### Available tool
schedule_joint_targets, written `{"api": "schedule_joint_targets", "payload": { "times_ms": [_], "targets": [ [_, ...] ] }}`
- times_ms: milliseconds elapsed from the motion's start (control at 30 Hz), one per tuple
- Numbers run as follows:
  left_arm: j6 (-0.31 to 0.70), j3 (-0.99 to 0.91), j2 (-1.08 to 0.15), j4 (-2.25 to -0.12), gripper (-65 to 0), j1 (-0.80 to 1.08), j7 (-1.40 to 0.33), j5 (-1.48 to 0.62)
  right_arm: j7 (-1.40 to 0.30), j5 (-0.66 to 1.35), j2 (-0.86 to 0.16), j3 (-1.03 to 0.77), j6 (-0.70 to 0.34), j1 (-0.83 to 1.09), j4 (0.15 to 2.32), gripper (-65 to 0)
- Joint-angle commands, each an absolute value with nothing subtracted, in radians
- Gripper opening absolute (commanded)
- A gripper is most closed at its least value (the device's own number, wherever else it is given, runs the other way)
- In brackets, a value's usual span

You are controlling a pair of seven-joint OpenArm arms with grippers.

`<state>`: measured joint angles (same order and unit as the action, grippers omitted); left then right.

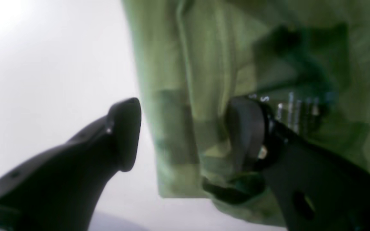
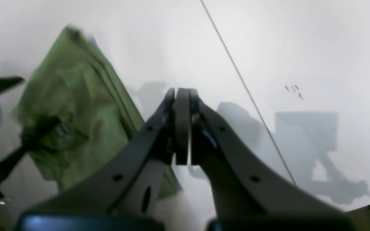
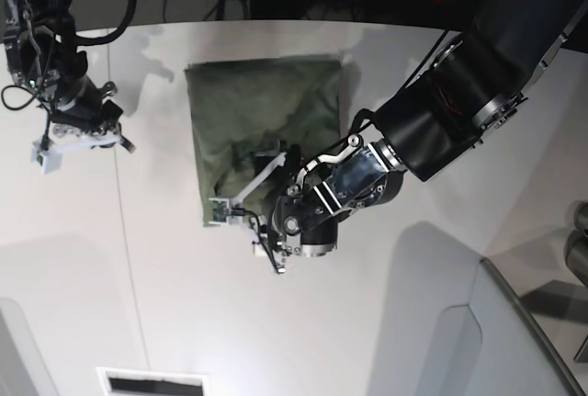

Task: Layout the t-shirt on the table in an organized manner, then fold the t-shirt properly
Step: 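Grasp the folded shirt's edge with the left gripper and drag it toward the right gripper, then grip the shirt's collar edge with both grippers and straighten it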

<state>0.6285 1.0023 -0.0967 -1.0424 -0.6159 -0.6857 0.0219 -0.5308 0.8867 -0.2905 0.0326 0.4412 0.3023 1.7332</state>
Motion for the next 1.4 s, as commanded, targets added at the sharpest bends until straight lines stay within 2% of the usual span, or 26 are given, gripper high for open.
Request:
{"api": "schedule_joint_targets", "payload": {
  "times_ms": [0,333,467,500,533,633,800,967,1367],
  "targets": [
    [0.624,0.997,-0.088,-1.070,-23.9,-0.650,-0.679,0.018,-0.515,0.886,-0.302,0.030,0.435,0.294,1.751,-65.0],
    [0.624,0.997,-0.088,-1.093,-24.5,-0.644,-0.687,0.016,-0.516,0.886,-0.303,0.030,0.433,0.292,1.751,-65.0],
    [0.624,0.932,-0.096,-1.214,-26.2,-0.630,-0.812,0.007,-0.518,0.886,-0.306,0.039,0.432,0.292,1.751,-65.0],
    [0.624,0.886,-0.102,-1.268,-30.1,-0.596,-0.848,0.010,-0.526,0.886,-0.306,0.039,0.430,0.292,1.751,-65.0],
    [0.624,0.829,-0.116,-1.333,-37.5,-0.559,-0.880,0.015,-0.544,0.886,-0.306,0.041,0.430,0.292,1.753,-65.0],
    [0.624,0.705,-0.142,-1.508,-65.0,-0.421,-0.921,0.013,-0.611,0.885,-0.303,0.070,0.429,0.266,1.758,-65.0],
    [0.618,0.587,-0.180,-1.673,-65.0,-0.122,-0.912,0.019,-0.667,0.885,-0.308,0.269,0.429,0.193,1.758,-65.0],
    [0.616,0.496,-0.223,-1.725,-65.0,0.099,-0.748,0.018,-0.657,0.885,-0.331,0.464,0.429,0.130,1.751,-65.0],
    [0.610,0.409,-0.266,-1.730,-65.0,0.176,-0.716,0.018,-0.654,0.886,-0.292,0.605,0.427,0.081,1.623,-65.0]
  ]
}}
